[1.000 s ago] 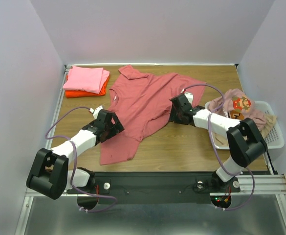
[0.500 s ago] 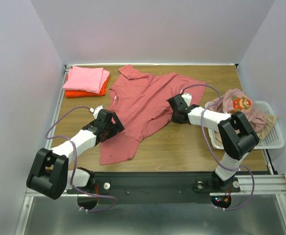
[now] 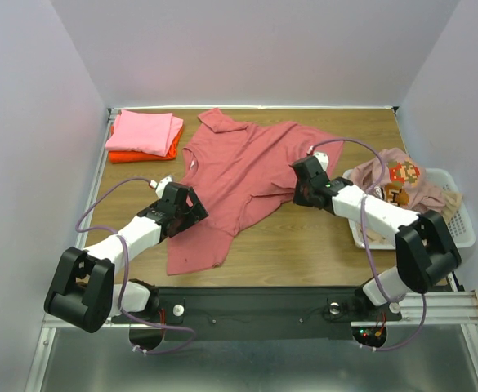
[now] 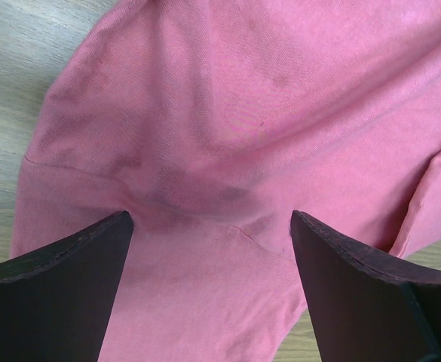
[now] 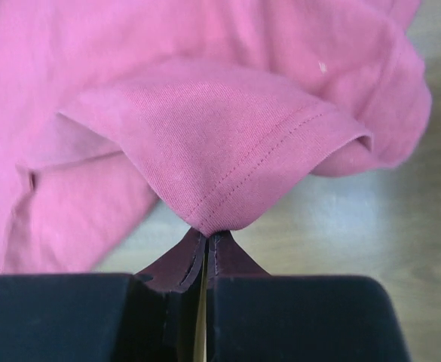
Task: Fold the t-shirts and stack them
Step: Flatten the tshirt out
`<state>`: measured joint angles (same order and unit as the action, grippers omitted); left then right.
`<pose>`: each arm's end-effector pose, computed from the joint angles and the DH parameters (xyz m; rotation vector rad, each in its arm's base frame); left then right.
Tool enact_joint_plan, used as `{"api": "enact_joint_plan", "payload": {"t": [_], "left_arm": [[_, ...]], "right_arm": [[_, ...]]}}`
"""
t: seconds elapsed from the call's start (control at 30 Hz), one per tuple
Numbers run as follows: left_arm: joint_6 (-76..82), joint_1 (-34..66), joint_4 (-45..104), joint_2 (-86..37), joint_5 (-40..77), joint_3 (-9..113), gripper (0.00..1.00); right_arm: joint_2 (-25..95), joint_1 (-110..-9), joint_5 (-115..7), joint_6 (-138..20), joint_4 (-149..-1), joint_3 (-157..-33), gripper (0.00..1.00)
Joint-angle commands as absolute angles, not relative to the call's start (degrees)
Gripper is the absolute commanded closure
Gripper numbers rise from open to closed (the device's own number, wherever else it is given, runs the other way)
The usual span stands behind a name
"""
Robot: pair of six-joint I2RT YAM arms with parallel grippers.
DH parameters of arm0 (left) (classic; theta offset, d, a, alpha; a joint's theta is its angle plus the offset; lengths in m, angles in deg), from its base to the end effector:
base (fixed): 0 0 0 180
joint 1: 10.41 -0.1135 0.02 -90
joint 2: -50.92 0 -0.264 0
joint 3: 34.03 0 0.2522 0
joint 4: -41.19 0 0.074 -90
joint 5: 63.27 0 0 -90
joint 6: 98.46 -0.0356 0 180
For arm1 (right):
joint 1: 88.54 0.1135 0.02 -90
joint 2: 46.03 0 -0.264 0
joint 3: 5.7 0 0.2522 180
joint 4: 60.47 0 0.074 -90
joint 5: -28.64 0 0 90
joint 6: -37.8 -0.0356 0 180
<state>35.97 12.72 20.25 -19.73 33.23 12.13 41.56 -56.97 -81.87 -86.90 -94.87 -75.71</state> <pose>0.2212 -0.0901 0.1801 -0.4984 2.3484 -0.4336 0.2753 0.1545 0.2165 0.2149 2.3929 0.0883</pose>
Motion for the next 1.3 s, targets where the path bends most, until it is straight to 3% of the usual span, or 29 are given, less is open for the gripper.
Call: {"api": "enact_joint_plan", "payload": {"t": [0.0, 0.43, 0.67, 0.73, 0.77, 0.87, 0.9, 1.07, 1.1, 1.27], "left_arm": [[35.9, 12.7, 19.4, -18.2, 34.5, 12.0, 0.02], [37.2, 12.7, 13.4, -16.0, 36.1, 13.2, 0.02], [38.6, 12.7, 9.0, -14.7, 38.4, 14.6, 0.02], [39.2, 12.7, 7.5, -14.9, 39.7, 15.4, 0.02], [39.6, 12.7, 6.2, -15.3, 40.9, 16.2, 0.02], [39.9, 12.7, 5.4, -15.2, 41.3, 17.3, 0.02], [40.0, 12.7, 5.6, -15.0, 41.1, 17.9, 0.02], [40.4, 12.7, 5.8, -13.7, 42.1, 20.5, 0.02], [40.3, 12.7, 6.2, -13.8, 42.1, 21.1, 0.02], [36.0, 12.9, 9.8, -18.1, 39.6, 29.2, 0.01]], "right_arm": [[34.8, -56.7, -79.3, -87.1, -104.6, -72.5, 1.00], [14.7, -56.8, -80.6, -99.6, -133.9, -62.5, 1.00], [5.5, -56.8, -72.5, -108.0, -136.2, -59.4, 0.99], [4.9, -56.8, -75.9, -109.7, -140.3, -61.5, 0.91], [4.9, -56.8, -76.6, -109.7, -142.3, -62.4, 0.70], [5.5, -56.8, -76.9, -107.9, -143.9, -65.2, 0.38], [6.0, -56.7, -76.3, -106.6, -143.7, -66.3, 0.33], [6.4, -56.8, -74.6, -98.6, -140.9, -69.5, 0.15], [6.4, -56.8, -74.6, -97.6, -137.2, -69.7, 0.00], [15.3, -56.8, -74.7, -87.4, -120.6, -74.5, 0.00]]}}
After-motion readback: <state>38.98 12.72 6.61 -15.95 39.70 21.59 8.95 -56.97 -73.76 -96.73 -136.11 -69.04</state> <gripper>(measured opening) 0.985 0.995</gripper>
